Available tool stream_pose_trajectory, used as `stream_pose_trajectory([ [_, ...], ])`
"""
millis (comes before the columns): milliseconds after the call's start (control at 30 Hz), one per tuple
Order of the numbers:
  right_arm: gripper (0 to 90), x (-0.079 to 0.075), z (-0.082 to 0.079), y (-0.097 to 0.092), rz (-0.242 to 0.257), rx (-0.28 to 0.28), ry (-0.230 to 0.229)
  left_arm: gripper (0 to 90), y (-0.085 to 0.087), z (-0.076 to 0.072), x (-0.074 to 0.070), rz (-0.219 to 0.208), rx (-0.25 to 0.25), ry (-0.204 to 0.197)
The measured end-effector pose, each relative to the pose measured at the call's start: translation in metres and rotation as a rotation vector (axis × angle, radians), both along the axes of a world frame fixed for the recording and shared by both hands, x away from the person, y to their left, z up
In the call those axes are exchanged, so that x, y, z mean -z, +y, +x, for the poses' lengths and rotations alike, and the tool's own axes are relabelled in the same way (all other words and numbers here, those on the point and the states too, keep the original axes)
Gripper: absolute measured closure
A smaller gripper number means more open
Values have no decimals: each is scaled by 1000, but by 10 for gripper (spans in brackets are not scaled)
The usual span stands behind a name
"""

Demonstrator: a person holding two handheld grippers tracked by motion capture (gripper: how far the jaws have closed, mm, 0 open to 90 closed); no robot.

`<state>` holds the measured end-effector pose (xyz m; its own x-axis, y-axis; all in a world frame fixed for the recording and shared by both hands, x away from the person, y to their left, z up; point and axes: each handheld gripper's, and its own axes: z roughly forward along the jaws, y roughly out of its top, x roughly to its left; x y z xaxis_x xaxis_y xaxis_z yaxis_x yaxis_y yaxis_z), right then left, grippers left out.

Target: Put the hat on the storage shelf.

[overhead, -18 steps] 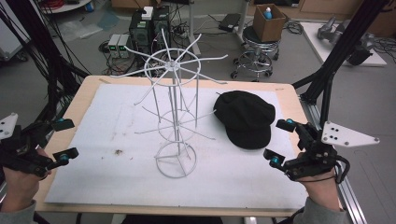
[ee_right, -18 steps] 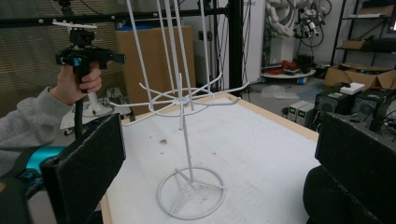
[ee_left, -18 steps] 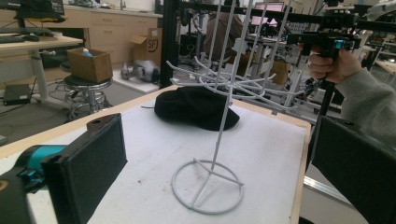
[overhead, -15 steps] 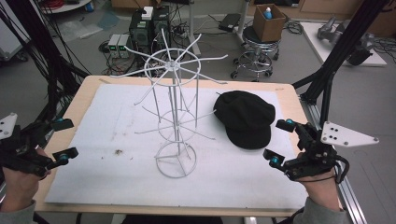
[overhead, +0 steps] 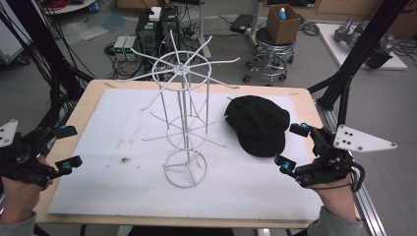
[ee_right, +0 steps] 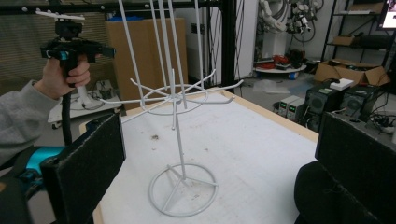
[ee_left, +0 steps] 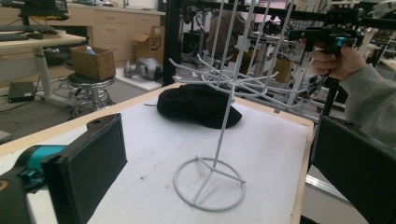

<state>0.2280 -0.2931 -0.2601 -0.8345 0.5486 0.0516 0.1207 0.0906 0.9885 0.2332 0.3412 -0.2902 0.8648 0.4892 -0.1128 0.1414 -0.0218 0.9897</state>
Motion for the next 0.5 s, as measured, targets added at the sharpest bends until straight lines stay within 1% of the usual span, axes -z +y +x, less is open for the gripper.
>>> stream_pose_trajectory([
  [67, 7, -1, 3, 1, -1, -10, -1, 33, 0, -1, 0, -1, -3, 0],
  [200, 7, -5, 14, 2, -30, -13, 28, 33, -2, -1, 0, 6, 1, 2],
  [267, 7, -8, 23, 2, -21, -38, 46, 33, -3, -1, 0, 8, 4, 3],
  [400, 7, -11, 46, 3, -75, -13, 66, 33, -5, 0, 2, 15, 6, 8],
  [500, 7, -11, 62, 4, -108, -4, 81, 33, -5, 0, 2, 16, 9, 10],
])
